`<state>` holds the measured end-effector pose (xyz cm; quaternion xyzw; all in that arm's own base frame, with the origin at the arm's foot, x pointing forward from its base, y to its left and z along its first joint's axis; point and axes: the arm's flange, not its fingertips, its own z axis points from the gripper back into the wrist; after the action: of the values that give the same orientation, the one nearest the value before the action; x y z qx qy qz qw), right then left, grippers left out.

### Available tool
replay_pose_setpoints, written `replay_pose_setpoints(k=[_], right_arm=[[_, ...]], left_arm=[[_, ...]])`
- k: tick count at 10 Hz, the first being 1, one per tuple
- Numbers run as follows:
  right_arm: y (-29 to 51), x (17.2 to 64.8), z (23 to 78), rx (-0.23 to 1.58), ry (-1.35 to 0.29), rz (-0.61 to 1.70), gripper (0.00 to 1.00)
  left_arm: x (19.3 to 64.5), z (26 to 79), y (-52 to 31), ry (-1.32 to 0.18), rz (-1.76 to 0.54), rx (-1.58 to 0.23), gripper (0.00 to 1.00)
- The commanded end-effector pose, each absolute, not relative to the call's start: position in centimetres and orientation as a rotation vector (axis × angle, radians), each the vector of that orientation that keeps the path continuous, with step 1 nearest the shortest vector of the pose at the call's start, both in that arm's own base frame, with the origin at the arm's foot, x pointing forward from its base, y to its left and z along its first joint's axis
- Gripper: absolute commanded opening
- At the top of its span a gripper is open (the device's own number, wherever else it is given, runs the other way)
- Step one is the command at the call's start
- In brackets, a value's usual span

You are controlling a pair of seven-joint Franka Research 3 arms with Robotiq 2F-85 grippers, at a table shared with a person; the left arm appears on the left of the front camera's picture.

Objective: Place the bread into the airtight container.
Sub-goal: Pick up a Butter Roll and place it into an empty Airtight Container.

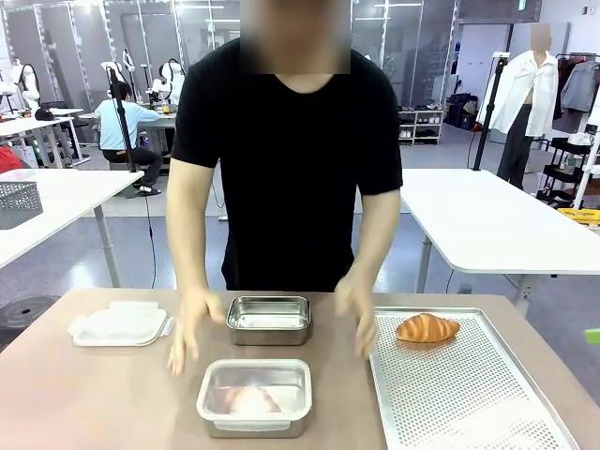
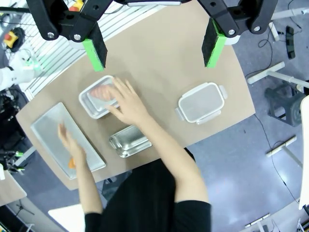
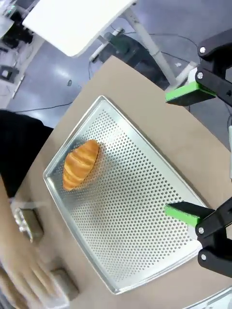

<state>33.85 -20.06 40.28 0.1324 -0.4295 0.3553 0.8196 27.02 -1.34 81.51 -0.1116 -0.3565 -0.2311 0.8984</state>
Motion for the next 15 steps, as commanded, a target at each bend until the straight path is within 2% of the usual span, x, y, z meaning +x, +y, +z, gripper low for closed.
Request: replay_pose_setpoints(k=[1,3,6,8,10,15], right_arm=[[-18.5,37.0,45.2,0.216,-0.861,0.947,1.0],[-15.4,42.7,50.2,0.136,-0.795,1.158,1.0],[-8.6,50.5,52.8,0.068,-0.638,1.418,1.0],[-4.1,55.1,51.7,0.088,-0.489,1.542,1.0],[-0.7,58.1,49.2,0.143,-0.353,1.562,1.0],[5.7,60.0,42.0,0.06,-0.159,1.471,1.0]], left_arm=[[26.9,81.6,-1.4,-0.739,-0.477,-0.235,1.0],[26.9,81.6,-1.4,-0.739,-0.477,-0.235,1.0],[26.9,81.6,-1.4,-0.739,-0.477,-0.235,1.0],[26.9,81.6,-1.4,-0.739,-0.477,-0.235,1.0],[26.9,81.6,-1.4,-0.739,-0.477,-0.235,1.0],[26.9,81.6,-1.4,-0.739,-0.477,-0.235,1.0]])
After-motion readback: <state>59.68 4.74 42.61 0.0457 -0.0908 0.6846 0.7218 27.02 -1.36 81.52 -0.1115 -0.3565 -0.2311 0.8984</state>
